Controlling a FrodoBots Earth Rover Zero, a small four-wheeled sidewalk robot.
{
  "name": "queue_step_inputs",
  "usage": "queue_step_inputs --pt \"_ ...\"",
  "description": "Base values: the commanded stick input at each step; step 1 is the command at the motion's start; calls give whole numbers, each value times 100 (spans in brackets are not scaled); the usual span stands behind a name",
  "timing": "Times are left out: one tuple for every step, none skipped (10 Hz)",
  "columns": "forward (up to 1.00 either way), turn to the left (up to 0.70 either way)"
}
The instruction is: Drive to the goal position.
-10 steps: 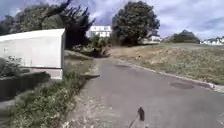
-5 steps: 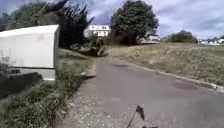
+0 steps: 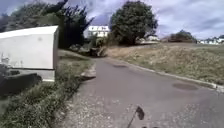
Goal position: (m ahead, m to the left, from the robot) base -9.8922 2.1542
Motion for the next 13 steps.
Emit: queue_step_inputs --pt "0 -45" --pt "0 -45" --pt "23 -39" --pt "52 -32" --pt "70 -27" --pt "70 -27" --pt "70 -27" --pt "70 -27" --pt "70 -27" --pt "70 -27" --pt "70 -27" --pt "70 -27" --pt "70 -27"
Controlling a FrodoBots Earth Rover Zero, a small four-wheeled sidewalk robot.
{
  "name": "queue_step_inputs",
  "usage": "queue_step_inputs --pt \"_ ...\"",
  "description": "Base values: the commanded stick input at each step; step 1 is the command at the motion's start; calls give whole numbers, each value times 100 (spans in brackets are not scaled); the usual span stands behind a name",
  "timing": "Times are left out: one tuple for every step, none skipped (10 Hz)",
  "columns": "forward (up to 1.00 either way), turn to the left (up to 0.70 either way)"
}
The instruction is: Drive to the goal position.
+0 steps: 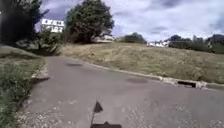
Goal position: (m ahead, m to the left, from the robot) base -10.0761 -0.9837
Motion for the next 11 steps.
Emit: queue_step_inputs --pt "70 -27" --pt "70 -27" --pt "70 -27" --pt "70 -27" --pt "70 -27" --pt "67 -28" --pt "39 -35" --pt "11 -42" --pt "0 -45" --pt "0 -45" --pt "0 -45"
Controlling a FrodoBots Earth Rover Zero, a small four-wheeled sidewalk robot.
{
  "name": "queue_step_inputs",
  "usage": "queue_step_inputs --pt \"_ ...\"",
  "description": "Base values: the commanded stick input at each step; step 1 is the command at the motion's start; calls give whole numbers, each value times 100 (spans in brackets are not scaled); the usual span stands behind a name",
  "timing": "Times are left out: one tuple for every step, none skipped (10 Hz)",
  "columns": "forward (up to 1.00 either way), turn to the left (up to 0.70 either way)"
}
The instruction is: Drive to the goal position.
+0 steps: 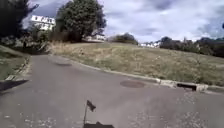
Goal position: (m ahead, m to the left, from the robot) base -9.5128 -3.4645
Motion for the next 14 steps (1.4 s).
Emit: queue_step_inputs --pt "0 -45" --pt "0 -45" --pt "0 -45" --pt "0 -45" --pt "0 -45" --pt "0 -45" --pt "0 -45" --pt "0 -45" --pt "0 -45" --pt "0 -45" --pt "0 -45" --pt "0 -45" --pt "0 -45" --pt "0 -45"
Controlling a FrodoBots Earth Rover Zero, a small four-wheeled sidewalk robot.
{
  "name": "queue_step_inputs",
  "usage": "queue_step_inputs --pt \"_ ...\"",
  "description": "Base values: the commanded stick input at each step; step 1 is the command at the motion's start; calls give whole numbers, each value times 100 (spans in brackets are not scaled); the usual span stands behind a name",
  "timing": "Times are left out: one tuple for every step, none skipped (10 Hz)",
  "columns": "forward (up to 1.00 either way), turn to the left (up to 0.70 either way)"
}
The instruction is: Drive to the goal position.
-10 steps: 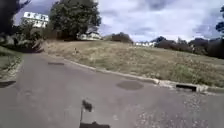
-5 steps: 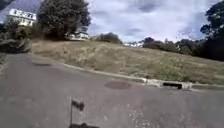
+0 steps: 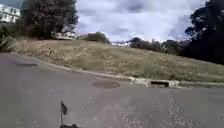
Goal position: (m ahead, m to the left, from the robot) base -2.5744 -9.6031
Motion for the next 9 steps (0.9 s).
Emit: queue_step_inputs --pt "0 -45" --pt "0 -45" --pt "0 -45" --pt "0 -45" --pt "0 -45" --pt "0 -45" --pt "0 -45" --pt "0 -45" --pt "0 -45"
